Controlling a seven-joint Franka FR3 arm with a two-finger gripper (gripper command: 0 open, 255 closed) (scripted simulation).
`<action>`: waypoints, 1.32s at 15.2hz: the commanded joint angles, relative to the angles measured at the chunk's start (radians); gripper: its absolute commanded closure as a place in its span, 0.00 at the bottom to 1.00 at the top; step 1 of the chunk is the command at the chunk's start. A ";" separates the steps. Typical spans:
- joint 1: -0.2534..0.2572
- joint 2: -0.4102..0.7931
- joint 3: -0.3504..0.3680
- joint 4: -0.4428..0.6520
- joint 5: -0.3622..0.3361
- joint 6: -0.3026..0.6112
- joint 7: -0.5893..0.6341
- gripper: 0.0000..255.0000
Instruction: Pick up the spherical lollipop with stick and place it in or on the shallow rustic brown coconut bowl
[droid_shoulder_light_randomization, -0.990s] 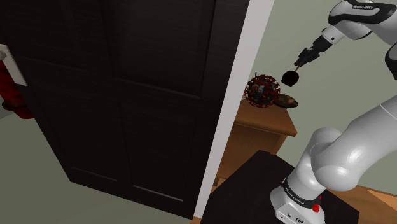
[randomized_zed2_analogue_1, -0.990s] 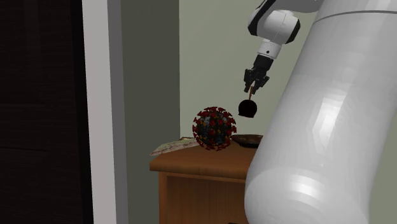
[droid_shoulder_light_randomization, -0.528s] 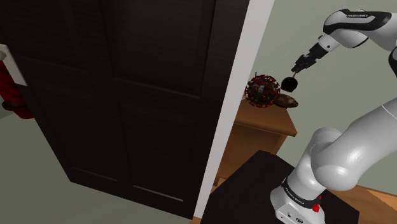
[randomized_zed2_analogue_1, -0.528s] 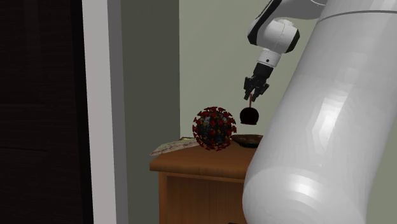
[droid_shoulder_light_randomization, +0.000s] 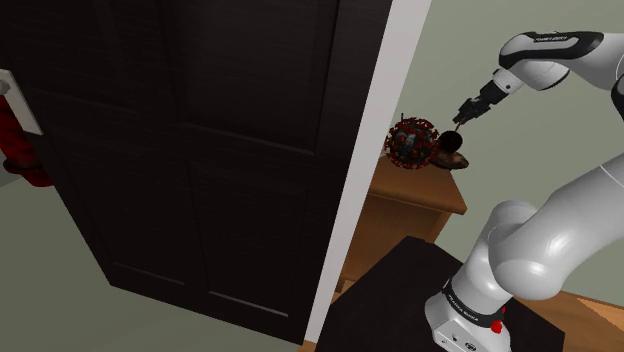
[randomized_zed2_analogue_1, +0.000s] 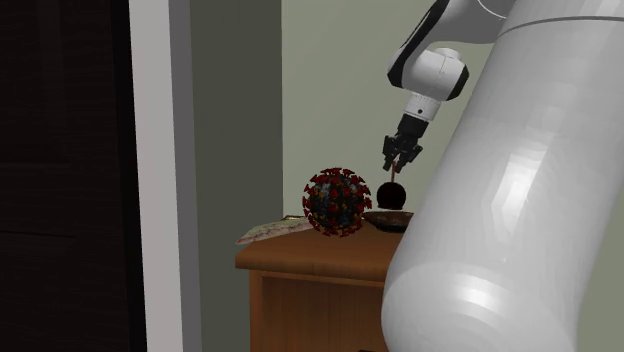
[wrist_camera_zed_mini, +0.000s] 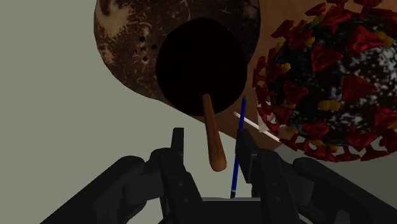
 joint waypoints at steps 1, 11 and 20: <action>0.002 0.000 -0.008 -0.025 0.001 0.026 -0.008 1.00; 0.010 0.003 -0.025 -0.059 0.005 0.063 -0.021 1.00; -0.030 -0.021 0.016 -0.017 -0.016 0.001 -0.006 0.00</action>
